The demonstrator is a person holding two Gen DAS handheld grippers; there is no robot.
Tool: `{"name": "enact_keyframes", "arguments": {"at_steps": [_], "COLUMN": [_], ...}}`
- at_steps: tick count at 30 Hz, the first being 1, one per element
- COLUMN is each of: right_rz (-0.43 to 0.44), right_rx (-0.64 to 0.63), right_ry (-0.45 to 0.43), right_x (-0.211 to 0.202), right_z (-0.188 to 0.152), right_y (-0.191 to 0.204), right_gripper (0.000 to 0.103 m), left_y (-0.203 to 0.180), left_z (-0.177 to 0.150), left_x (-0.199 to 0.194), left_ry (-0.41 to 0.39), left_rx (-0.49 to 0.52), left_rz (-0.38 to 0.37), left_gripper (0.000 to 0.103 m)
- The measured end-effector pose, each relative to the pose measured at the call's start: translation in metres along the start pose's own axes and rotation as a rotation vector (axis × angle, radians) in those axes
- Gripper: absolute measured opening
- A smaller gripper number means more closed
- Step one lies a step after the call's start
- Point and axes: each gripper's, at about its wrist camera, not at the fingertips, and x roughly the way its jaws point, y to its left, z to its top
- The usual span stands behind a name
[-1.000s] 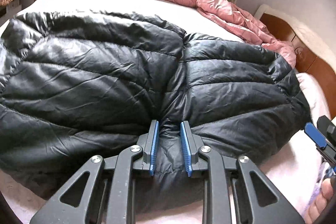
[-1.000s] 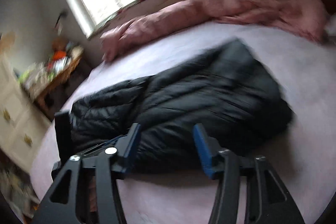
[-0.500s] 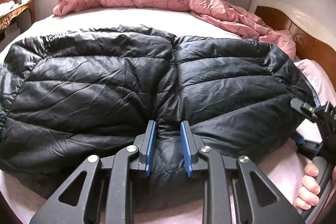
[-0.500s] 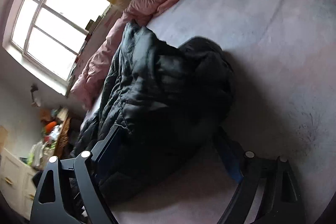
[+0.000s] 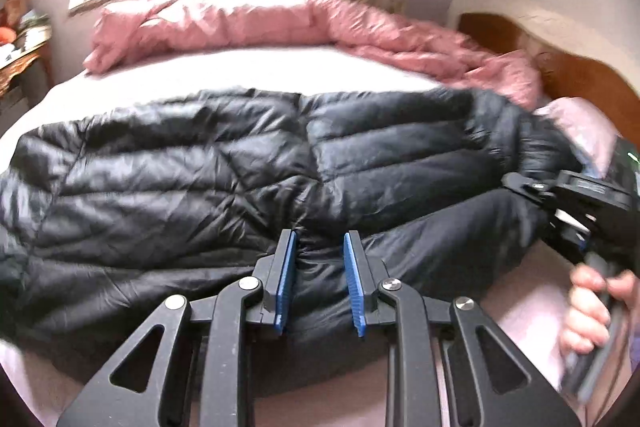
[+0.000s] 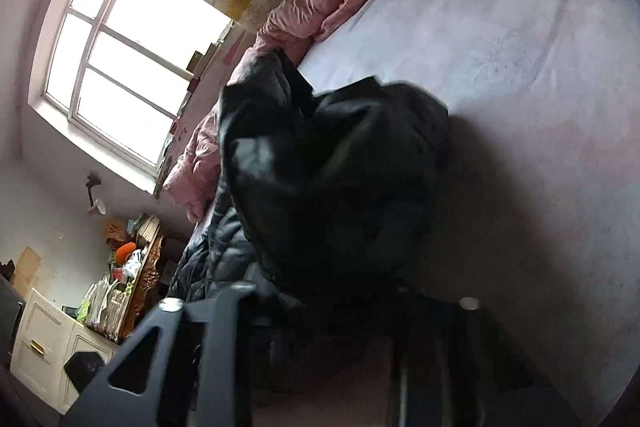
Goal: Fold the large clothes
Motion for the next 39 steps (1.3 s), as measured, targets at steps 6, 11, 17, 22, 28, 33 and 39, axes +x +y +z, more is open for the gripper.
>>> {"name": "enact_keyframes", "arguments": {"at_steps": [6,11,17,22,28,33,39], "right_rz": [-0.185,-0.475,-0.431,-0.406,-0.292,-0.04,-0.037], "right_rx": [-0.218,-0.357,-0.349,-0.436,-0.57,-0.587,-0.683], "right_ry": [-0.106,-0.351,-0.401,-0.438,-0.452,-0.241,-0.072], "right_x": [-0.05,-0.114,-0.131,-0.133,-0.134,-0.106,-0.052], "right_z": [0.06,0.098,0.097,0.08,0.028,-0.022,-0.087], "right_y": [0.018,0.01,0.012,0.045,0.111,0.15,0.173], "right_gripper": [0.02,0.02,0.02,0.02,0.02,0.02,0.02], "left_y": [0.024,0.077,0.081,0.05,0.042,0.045,0.063], "left_z": [0.027,0.036,0.022,0.013,0.012,0.013,0.017], "left_x": [-0.084,-0.064,-0.007,0.003,0.0,-0.001,-0.016], "left_ry": [-0.333,-0.197,0.088,0.135,0.104,0.104,0.061], "left_rx": [-0.022,-0.228,-0.312,-0.174,-0.153,-0.158,-0.187], "left_rz": [0.053,-0.007,-0.253,-0.119,-0.189,-0.194,-0.192], "left_gripper": [0.027,0.057,0.067,0.052,0.009,0.009,0.014]}}
